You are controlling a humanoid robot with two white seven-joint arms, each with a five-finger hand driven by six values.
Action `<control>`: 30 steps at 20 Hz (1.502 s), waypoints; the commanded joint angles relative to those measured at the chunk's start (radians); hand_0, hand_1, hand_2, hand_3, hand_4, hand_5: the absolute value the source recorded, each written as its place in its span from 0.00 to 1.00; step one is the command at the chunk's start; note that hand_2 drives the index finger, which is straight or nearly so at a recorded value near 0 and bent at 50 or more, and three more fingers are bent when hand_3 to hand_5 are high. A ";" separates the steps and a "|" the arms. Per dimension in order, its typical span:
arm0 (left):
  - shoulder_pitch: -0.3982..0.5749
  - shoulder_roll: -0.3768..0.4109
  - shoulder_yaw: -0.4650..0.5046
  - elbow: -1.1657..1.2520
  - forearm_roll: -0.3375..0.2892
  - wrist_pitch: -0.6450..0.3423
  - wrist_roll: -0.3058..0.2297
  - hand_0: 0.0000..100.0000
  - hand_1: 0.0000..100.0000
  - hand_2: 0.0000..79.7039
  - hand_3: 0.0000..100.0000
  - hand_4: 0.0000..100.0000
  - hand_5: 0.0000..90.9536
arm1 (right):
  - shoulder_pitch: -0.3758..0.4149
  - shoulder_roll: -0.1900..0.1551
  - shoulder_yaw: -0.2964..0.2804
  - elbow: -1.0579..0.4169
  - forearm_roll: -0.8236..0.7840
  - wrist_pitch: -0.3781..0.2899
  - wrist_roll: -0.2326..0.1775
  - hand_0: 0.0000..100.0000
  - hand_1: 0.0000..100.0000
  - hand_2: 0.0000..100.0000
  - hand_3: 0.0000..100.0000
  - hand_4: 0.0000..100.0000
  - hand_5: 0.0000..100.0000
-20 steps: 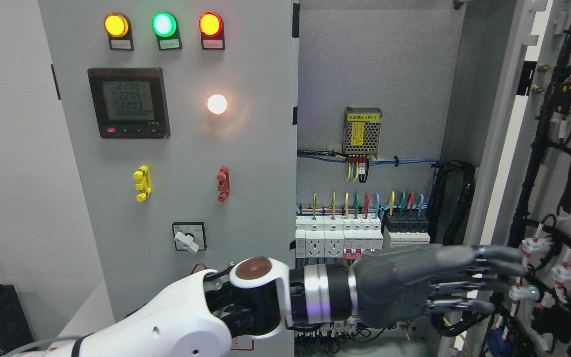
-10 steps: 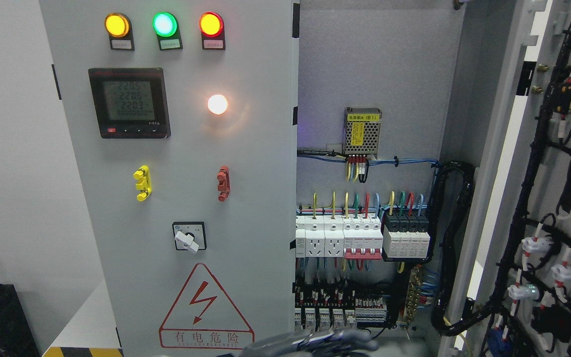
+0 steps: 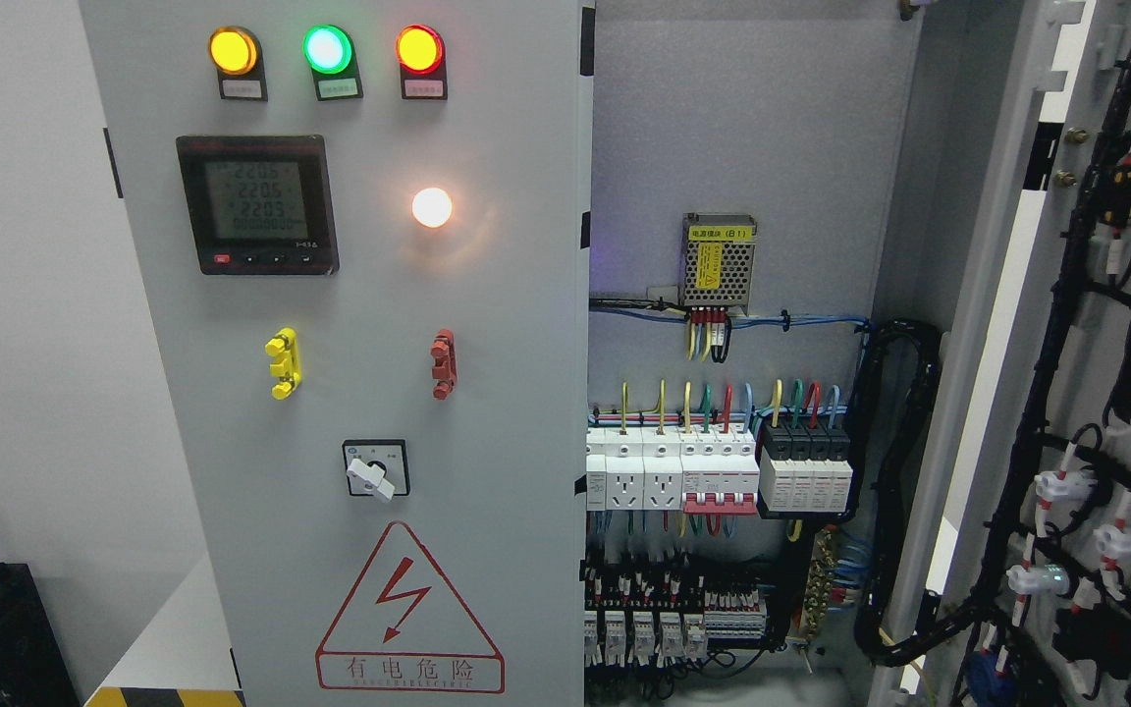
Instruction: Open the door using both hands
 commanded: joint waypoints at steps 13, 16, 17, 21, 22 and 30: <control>0.861 -0.181 0.428 0.100 -0.277 -0.401 0.255 0.12 0.39 0.00 0.00 0.00 0.00 | 0.008 0.002 0.001 -0.044 0.000 0.000 0.000 0.12 0.39 0.00 0.00 0.00 0.00; 0.887 -0.265 0.411 0.248 -0.392 -0.417 0.279 0.12 0.39 0.00 0.00 0.00 0.00 | 0.008 0.002 0.001 -0.043 0.000 0.000 0.000 0.12 0.39 0.00 0.00 0.00 0.00; 0.886 -0.279 0.405 0.319 -0.429 -0.417 0.285 0.12 0.39 0.00 0.00 0.00 0.00 | 0.008 0.002 0.001 -0.041 0.000 0.000 0.000 0.12 0.39 0.00 0.00 0.00 0.00; 0.762 -0.320 0.304 0.671 -0.486 -0.406 0.363 0.12 0.39 0.00 0.00 0.00 0.00 | 0.008 0.000 0.001 -0.037 0.000 0.000 0.000 0.12 0.39 0.00 0.00 0.00 0.00; 0.686 -0.321 0.258 0.806 -0.495 -0.406 0.389 0.12 0.39 0.00 0.00 0.00 0.00 | 0.008 0.001 0.001 -0.037 0.000 0.000 0.000 0.12 0.39 0.00 0.00 0.00 0.00; 0.203 -0.442 0.162 1.597 -0.541 -0.398 0.406 0.12 0.39 0.00 0.00 0.00 0.00 | 0.027 0.002 0.003 -0.040 0.001 0.000 0.000 0.12 0.39 0.00 0.00 0.00 0.00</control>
